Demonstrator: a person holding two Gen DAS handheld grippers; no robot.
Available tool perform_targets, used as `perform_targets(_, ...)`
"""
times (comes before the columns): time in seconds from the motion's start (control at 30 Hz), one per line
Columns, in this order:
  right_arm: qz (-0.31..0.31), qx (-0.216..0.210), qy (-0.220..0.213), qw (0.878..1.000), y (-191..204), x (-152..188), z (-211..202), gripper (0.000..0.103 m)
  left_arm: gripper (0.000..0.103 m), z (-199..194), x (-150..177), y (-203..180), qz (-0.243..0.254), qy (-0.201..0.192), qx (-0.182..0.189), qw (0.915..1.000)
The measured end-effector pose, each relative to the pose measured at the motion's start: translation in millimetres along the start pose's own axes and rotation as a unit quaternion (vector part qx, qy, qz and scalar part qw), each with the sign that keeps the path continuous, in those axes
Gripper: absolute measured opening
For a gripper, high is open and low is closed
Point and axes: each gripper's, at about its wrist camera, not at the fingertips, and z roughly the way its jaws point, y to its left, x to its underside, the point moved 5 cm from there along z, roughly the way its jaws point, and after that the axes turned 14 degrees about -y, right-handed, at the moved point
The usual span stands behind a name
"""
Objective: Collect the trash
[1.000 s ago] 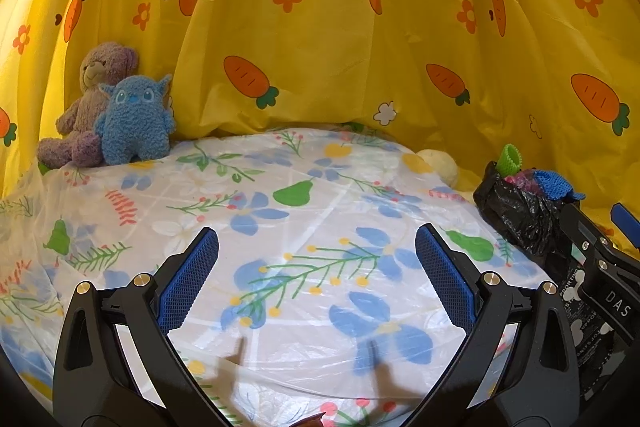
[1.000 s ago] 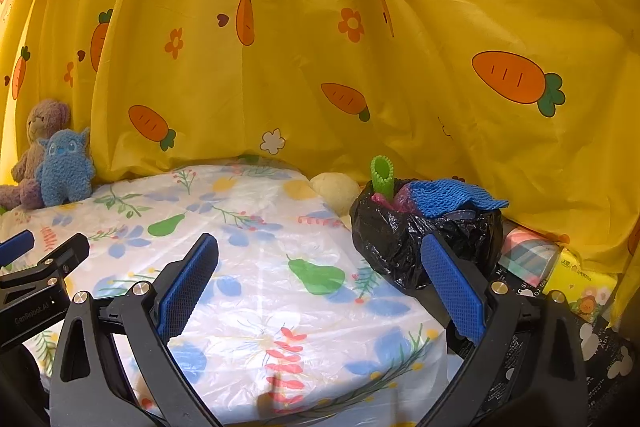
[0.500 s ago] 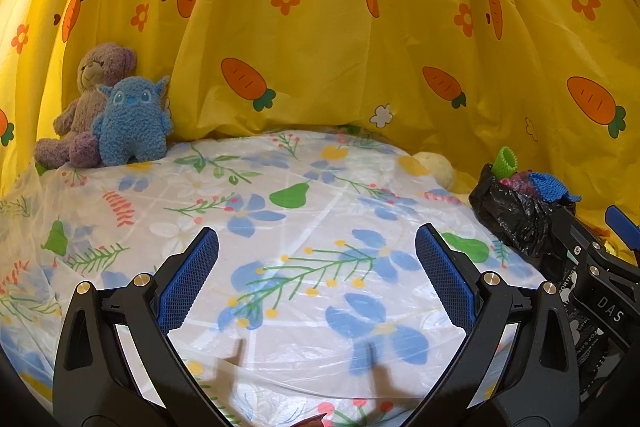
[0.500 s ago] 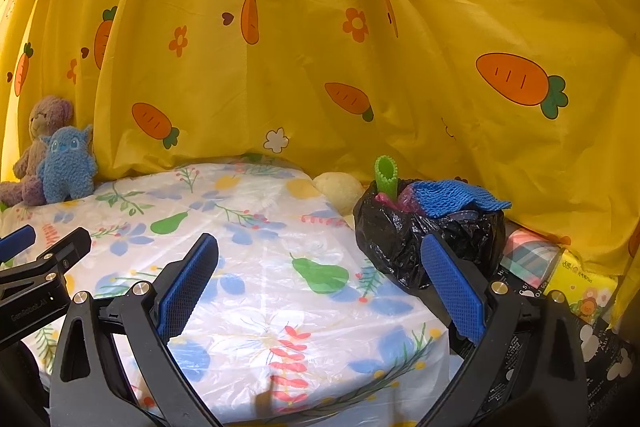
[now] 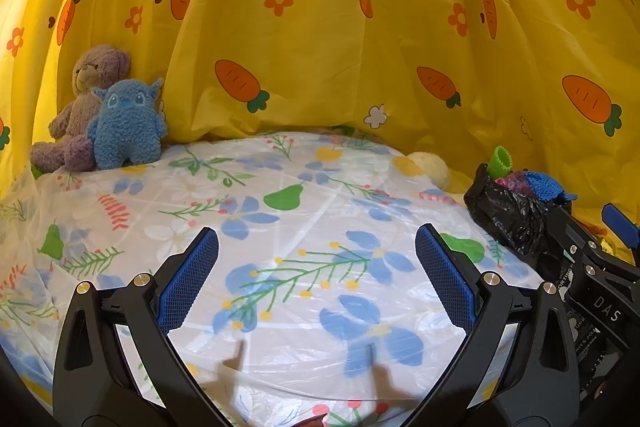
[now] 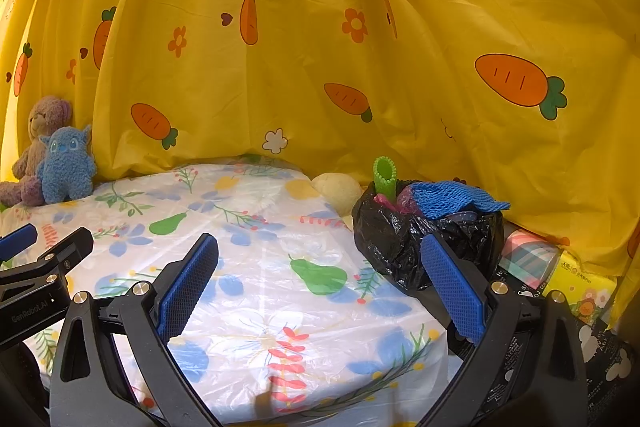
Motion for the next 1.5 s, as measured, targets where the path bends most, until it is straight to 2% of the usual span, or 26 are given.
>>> perform_targets(1.5,0.001,-0.002,0.002,1.0,-6.8,1.7,2.1,0.097,0.097,4.8,4.4,-10.0,0.002,0.003,0.011,0.9999)
